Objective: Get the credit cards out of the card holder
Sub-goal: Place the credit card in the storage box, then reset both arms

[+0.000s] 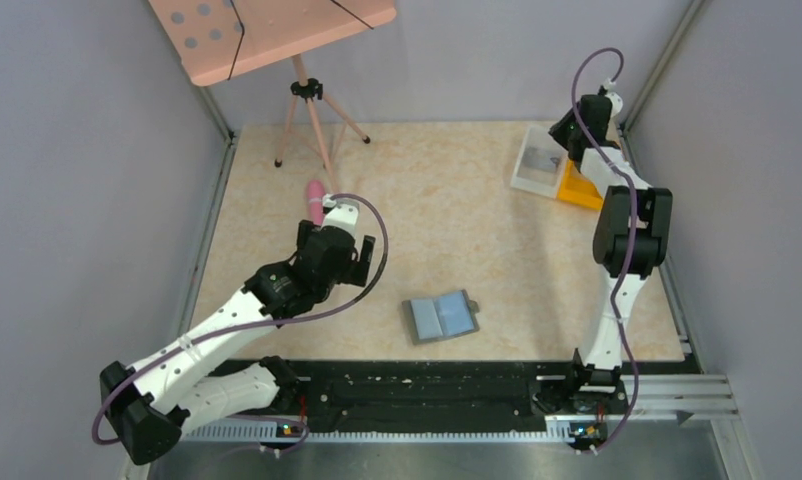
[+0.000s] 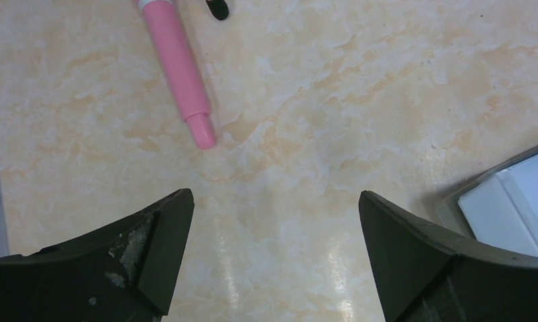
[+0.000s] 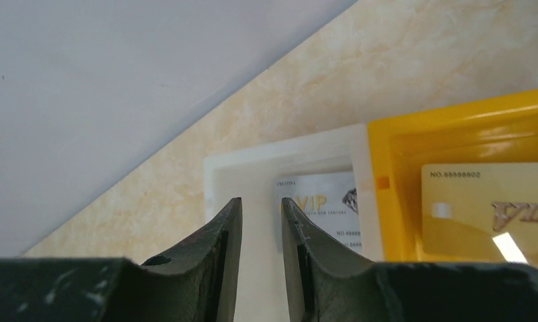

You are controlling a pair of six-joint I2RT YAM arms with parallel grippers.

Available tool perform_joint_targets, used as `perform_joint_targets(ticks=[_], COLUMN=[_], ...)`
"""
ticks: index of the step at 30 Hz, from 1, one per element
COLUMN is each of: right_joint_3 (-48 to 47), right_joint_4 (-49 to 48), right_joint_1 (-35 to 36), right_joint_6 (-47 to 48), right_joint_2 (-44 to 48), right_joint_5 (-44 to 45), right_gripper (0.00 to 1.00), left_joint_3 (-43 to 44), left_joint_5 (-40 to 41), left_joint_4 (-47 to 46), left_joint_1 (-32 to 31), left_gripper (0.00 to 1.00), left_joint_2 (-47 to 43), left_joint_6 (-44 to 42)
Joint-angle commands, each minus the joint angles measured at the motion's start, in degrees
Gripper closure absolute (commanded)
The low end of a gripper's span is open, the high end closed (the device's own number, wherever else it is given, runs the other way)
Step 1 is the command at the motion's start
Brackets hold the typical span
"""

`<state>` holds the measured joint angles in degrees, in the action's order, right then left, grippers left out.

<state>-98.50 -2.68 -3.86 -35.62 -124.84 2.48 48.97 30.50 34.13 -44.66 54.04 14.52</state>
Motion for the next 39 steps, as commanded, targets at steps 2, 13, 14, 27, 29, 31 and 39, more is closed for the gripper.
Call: perform_joint_targets(ticks=[2, 13, 14, 27, 29, 31, 39], right_joint_3=[-1.94, 21.87, 24.53, 48.55, 50.26, 52.39, 55.33], right_joint_4=[14.33, 21.82, 22.34, 26.65, 27.88, 28.05, 30.53], right_joint_1=[0.76, 11.24, 11.76, 21.69, 21.86, 21.81, 21.82], right_joint_6=[3.74, 8.75, 8.95, 9.44, 9.12, 7.88, 2.15], right_joint_2=[10.90, 38.01, 40.85, 69.75, 73.52, 77.78, 86.46], right_joint_5=[-0.68, -9.12, -10.41, -23.12, -23.40, -23.81, -20.65], right_gripper=[0.72, 0.62, 0.62, 0.37, 0.31, 0.24, 0.01], left_joint_3=[4.99, 12.50, 12.62, 1.88, 0.21, -1.93, -6.71], left_joint_5=[-4.58, -20.46, -20.89, -20.12, -20.30, -20.77, -26.42], left_joint_4=[1.46, 3.73, 3.40, -7.53, -7.96, -8.72, -11.67], left_joint_1=[0.10, 7.91, 8.61, 8.87, 8.82, 8.81, 8.88], left_gripper=[0.01, 0.01, 0.01, 0.02, 0.02, 0.02, 0.03], left_joint_2=[3.01, 8.24, 7.58, -6.69, -8.00, -9.22, -13.15], left_joint_6=[4.70, 16.65, 17.35, 21.34, 21.75, 22.41, 22.70])
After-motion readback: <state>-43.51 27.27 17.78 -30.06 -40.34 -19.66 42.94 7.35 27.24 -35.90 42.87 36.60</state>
